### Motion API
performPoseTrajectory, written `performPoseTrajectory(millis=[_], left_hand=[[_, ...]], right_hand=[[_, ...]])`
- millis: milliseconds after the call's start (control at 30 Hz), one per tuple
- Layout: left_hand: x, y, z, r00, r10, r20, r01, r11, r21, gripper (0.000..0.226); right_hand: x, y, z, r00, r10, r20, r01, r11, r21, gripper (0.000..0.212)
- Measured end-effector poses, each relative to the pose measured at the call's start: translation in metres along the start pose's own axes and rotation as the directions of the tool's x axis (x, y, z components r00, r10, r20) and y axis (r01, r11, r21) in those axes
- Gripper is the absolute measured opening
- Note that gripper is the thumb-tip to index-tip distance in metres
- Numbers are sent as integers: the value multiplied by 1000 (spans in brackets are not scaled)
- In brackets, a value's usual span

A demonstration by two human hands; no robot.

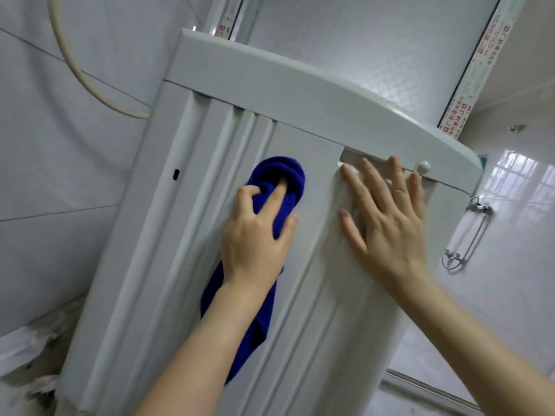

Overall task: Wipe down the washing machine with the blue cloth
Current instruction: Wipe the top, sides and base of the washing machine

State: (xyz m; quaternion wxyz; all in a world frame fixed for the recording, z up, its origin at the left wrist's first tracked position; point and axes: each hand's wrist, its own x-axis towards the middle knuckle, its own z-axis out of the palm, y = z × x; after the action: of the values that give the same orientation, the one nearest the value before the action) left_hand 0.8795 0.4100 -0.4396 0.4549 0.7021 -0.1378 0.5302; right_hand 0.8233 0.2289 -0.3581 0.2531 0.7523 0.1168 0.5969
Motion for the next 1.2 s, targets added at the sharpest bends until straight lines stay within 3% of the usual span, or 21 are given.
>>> performPoseTrajectory(millis=[200,467,567,700,767,833,900,967,1033,1100,1200], left_hand=[[-4,-5,0,998,52,23,-50,997,-66,50],[13,-19,-9,995,-93,-35,82,970,-231,54],[-4,-15,-2,997,38,-60,-45,993,-110,46],[-20,-8,6,955,296,22,-295,955,-32,41],[-4,-12,2,948,315,31,-315,949,-19,40],[18,-20,-4,971,241,-13,-240,970,27,40],[39,-32,-12,993,59,-102,-56,998,26,41],[52,-41,-17,978,-162,-133,158,987,-37,42],[55,-41,-13,960,-246,-134,236,968,-87,42],[55,-23,-9,982,-131,-136,119,988,-96,41],[49,15,0,980,189,-61,-192,980,-48,40]], right_hand=[[-2,-1,1,1000,5,-12,-5,1000,2,59],[-2,-3,0,1000,16,-6,-16,999,33,58],[-2,-3,0,1000,11,-7,-11,999,39,58],[-2,-3,1,1000,14,-17,-13,999,50,57],[-2,-4,2,1000,11,-21,-10,999,51,57],[-3,-5,2,999,17,-28,-15,998,60,57],[-4,-4,2,999,22,-29,-20,998,60,57],[-3,-5,1,999,22,-25,-21,998,59,57],[-2,-6,1,1000,18,-17,-17,998,55,57],[-1,-5,0,1000,19,-16,-18,998,56,58],[1,-1,-3,1000,1,-16,1,991,133,56]])
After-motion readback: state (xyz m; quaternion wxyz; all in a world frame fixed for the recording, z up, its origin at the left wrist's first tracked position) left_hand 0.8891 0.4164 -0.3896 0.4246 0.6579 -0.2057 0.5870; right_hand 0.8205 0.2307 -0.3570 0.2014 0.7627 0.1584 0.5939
